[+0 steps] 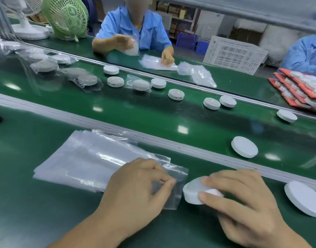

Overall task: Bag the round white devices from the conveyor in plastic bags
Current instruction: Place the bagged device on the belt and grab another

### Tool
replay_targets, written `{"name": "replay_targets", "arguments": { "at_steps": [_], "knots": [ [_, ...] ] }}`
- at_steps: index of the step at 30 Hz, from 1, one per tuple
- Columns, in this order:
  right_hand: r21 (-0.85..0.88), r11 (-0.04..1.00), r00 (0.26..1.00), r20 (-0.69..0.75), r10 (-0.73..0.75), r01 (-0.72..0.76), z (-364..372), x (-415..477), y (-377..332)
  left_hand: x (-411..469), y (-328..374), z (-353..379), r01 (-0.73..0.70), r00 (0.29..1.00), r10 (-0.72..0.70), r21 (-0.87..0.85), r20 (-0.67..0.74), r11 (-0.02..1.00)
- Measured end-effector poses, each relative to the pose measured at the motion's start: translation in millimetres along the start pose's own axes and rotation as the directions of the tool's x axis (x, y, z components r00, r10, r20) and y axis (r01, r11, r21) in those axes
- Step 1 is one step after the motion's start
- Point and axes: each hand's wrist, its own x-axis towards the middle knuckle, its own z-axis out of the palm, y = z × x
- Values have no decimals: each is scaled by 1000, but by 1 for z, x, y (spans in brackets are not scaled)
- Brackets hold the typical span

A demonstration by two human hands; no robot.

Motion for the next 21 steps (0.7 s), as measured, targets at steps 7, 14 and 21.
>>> {"name": "replay_targets", "arguments": {
  "at_steps": [7,14,21],
  "knots": [
    [423,847,882,-192,430,-321,14,19,-32,-3,17,-5,98,968,51,-555,248,826],
    [680,307,651,330,683,-666,14,46,-48,-7,24,22,-98,891,-169,-543,-421,834],
    [273,483,548,274,790,-832,58,96,51,8,-9,19,-136,949,112,-61,-294,989]
  ]
}}
